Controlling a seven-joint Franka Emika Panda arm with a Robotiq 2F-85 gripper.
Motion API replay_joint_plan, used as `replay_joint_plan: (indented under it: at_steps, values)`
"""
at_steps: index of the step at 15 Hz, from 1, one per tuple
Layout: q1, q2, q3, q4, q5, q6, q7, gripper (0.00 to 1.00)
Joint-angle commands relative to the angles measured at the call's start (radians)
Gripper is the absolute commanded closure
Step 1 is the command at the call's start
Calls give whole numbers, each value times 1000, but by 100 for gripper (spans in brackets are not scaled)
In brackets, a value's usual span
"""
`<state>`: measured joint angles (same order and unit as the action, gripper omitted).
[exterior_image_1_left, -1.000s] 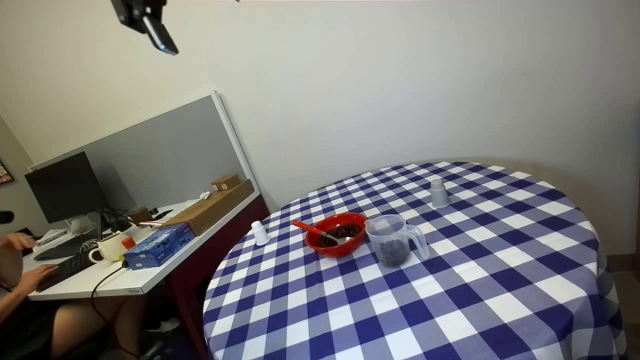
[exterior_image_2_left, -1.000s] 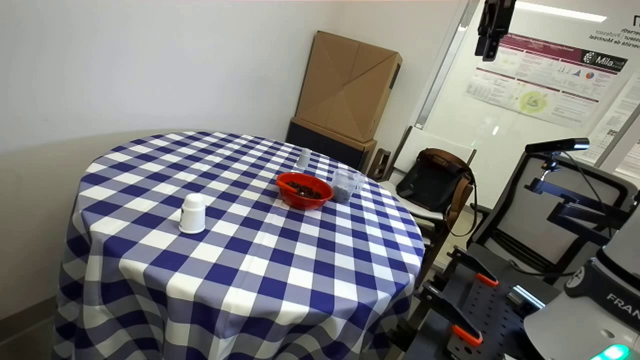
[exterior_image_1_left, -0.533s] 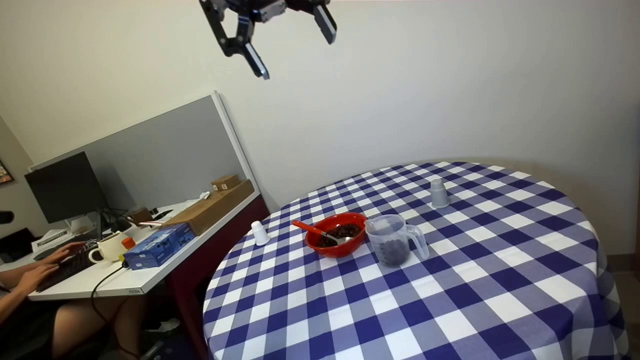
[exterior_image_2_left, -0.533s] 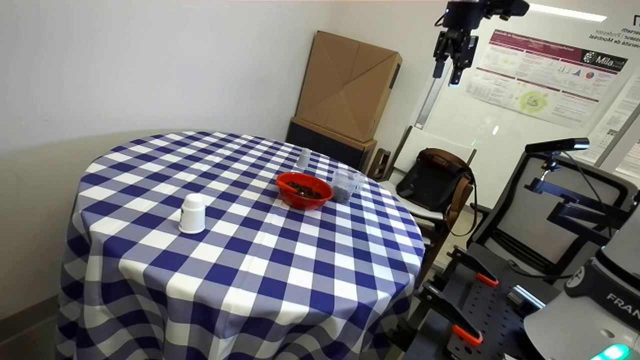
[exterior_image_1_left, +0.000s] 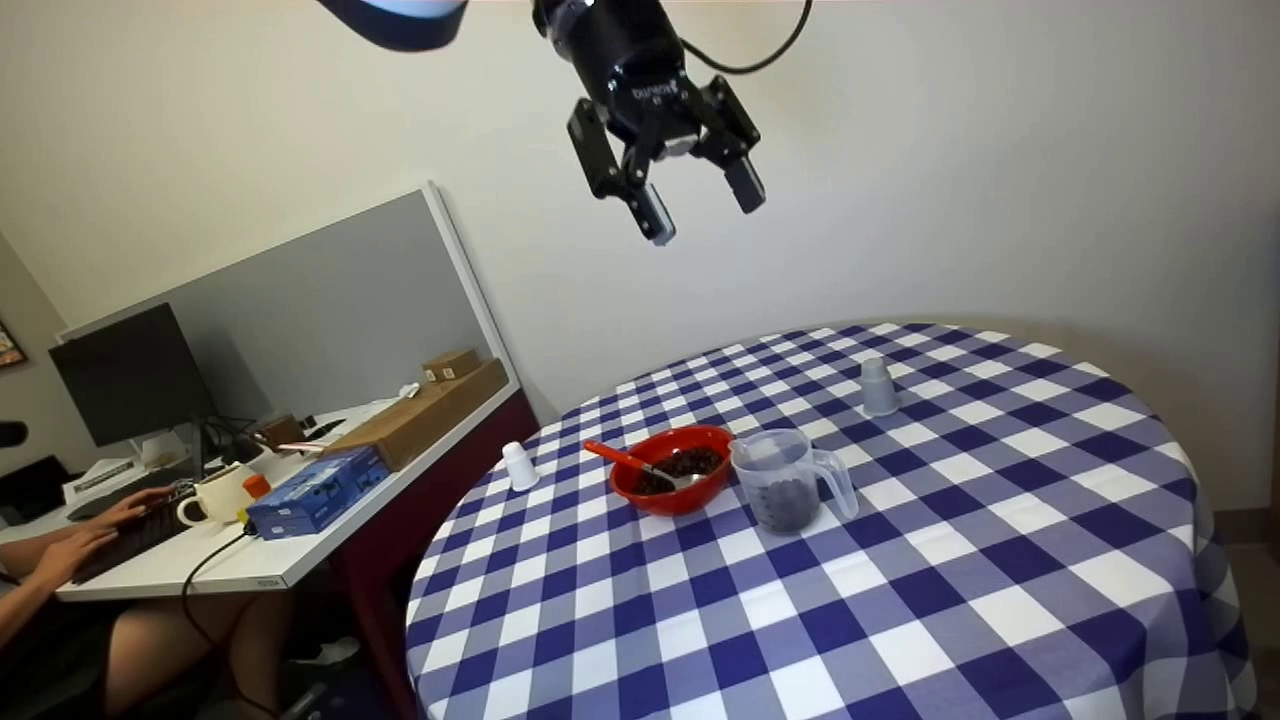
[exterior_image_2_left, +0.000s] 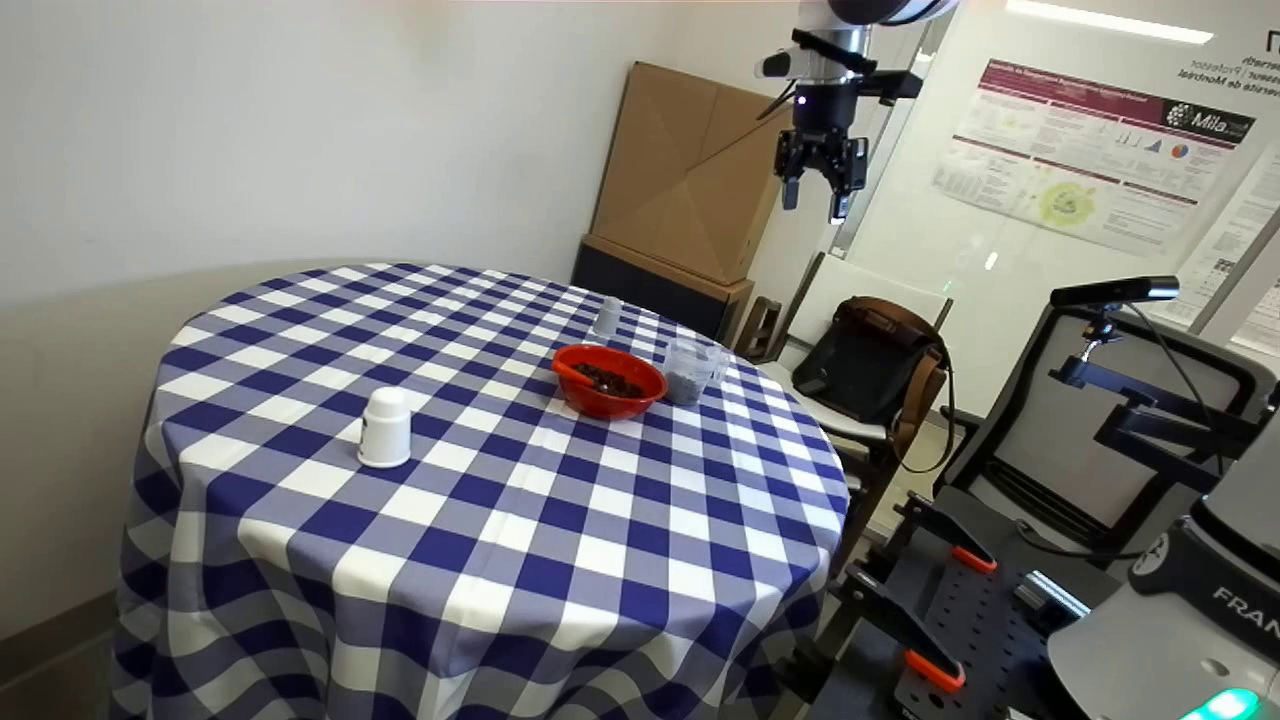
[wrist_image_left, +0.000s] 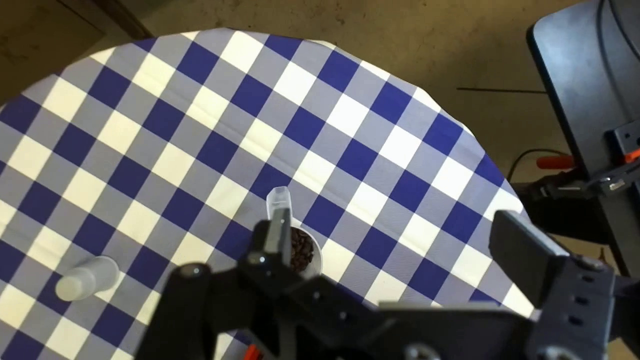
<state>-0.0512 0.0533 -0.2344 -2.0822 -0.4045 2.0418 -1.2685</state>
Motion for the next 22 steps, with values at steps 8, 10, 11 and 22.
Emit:
replay_joint_plan:
  at_steps: [8, 10, 11, 22]
  values:
    - [-108, 358, 108, 266, 56, 46, -61, 0]
    - [-119, 402, 117, 287, 48, 58, -59, 0]
    - [-124, 423, 121, 295, 47, 63, -56, 0]
    - [-157, 582, 125, 340, 20, 108, -53, 0]
